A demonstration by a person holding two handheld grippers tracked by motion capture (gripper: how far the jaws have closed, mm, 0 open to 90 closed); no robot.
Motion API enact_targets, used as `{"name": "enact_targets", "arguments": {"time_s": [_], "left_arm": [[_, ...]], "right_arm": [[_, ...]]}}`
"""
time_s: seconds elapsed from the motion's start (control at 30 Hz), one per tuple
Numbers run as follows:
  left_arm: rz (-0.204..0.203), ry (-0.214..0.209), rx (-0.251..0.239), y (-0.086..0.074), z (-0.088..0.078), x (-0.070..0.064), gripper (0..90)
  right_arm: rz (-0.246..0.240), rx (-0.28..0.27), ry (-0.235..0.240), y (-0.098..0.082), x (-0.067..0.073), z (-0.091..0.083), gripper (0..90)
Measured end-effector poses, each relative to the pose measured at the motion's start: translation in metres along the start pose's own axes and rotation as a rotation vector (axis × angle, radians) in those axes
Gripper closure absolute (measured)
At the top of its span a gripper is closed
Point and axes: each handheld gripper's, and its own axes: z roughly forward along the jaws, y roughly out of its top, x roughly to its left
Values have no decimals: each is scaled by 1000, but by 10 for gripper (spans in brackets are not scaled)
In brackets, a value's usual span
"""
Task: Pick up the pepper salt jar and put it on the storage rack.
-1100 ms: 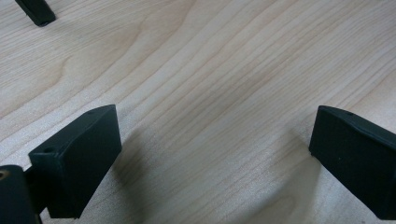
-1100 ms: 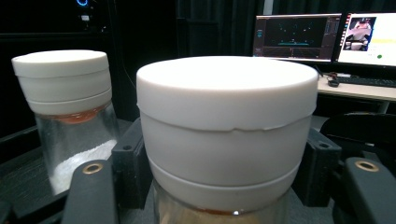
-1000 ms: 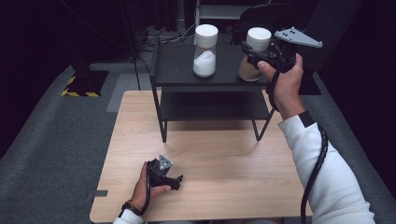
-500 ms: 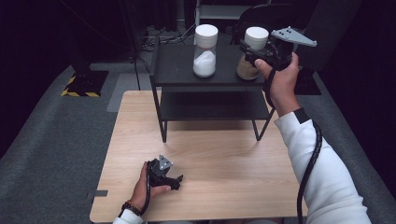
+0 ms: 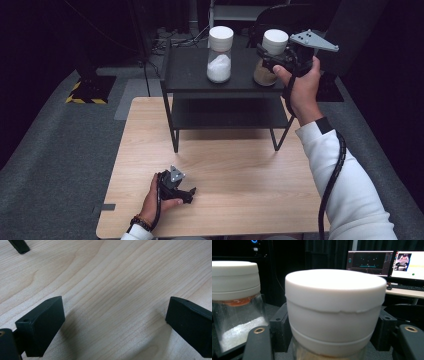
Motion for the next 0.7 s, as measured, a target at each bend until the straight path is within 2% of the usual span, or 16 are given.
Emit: {"name": "enact_targets", "arguments": {"time_s": [0.13,0.3,0.6,0.7], "left_arm": [[0,0,1,0,0,0,18],[0,0,0,0,0,0,18],[0,0,0,0,0,0,18],[1,0,0,0,0,0,18]], "right_arm": [[-14,3,-1,1,1,0,296],[-29,14,-22,3,5,1,226],[-63,17,-19,5,0,-1,67],[-72,28,-13,6,-2,-3,44]]}}
